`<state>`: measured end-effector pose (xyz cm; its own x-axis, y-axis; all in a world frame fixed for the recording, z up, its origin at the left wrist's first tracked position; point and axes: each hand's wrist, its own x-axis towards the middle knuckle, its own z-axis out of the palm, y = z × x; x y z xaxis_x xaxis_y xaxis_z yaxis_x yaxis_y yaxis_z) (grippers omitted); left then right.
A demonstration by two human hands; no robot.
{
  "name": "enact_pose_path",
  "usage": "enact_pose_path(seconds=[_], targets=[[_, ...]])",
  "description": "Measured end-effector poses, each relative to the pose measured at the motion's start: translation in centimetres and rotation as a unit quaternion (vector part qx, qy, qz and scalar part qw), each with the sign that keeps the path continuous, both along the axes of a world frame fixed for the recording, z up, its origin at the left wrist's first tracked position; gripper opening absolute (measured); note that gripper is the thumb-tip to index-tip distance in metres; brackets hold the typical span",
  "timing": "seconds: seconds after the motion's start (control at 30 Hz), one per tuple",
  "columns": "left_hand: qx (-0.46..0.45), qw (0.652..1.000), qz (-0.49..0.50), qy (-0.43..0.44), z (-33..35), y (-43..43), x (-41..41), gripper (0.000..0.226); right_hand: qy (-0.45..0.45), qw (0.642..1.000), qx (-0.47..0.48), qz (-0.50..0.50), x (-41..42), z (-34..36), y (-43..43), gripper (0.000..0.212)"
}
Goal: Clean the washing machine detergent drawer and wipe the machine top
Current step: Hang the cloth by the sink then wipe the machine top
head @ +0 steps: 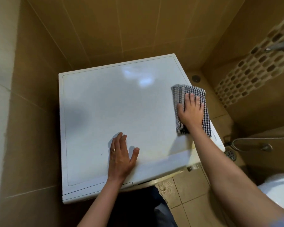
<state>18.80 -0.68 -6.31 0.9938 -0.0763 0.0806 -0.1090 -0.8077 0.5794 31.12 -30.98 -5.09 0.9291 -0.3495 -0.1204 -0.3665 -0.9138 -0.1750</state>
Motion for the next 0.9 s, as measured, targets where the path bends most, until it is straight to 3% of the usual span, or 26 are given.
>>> enact_pose_path(seconds=[0.2,0.37,0.5,0.63,0.8,0.9], targets=[[0.009,1.0,0.004,-0.002,0.0,0.0,0.1,0.066,0.005,1.0,0.011,-0.027,9.6,-0.3,3.4,0.066],[0.017,1.0,0.021,-0.009,-0.1,-0.1,0.1,0.064,0.013,0.994,0.025,0.101,13.2,0.1,11.1,0.067],[0.012,0.999,0.027,-0.02,0.0,0.0,0.0,0.066,0.019,0.963,0.041,0.266,9.2,0.5,18.3,0.07],[0.012,0.999,0.031,-0.032,0.0,0.0,-0.1,0.067,0.008,0.93,0.043,0.365,2.3,0.0,20.1,0.066],[0.004,0.998,0.05,-0.034,0.5,0.2,-0.1,0.068,-0.02,0.89,0.02,0.454,-5.0,-0.7,14.8,0.062],[-0.031,0.996,0.071,-0.036,0.5,0.7,-0.2,0.057,-0.028,0.908,0.009,0.418,-7.4,-0.5,9.1,0.061]])
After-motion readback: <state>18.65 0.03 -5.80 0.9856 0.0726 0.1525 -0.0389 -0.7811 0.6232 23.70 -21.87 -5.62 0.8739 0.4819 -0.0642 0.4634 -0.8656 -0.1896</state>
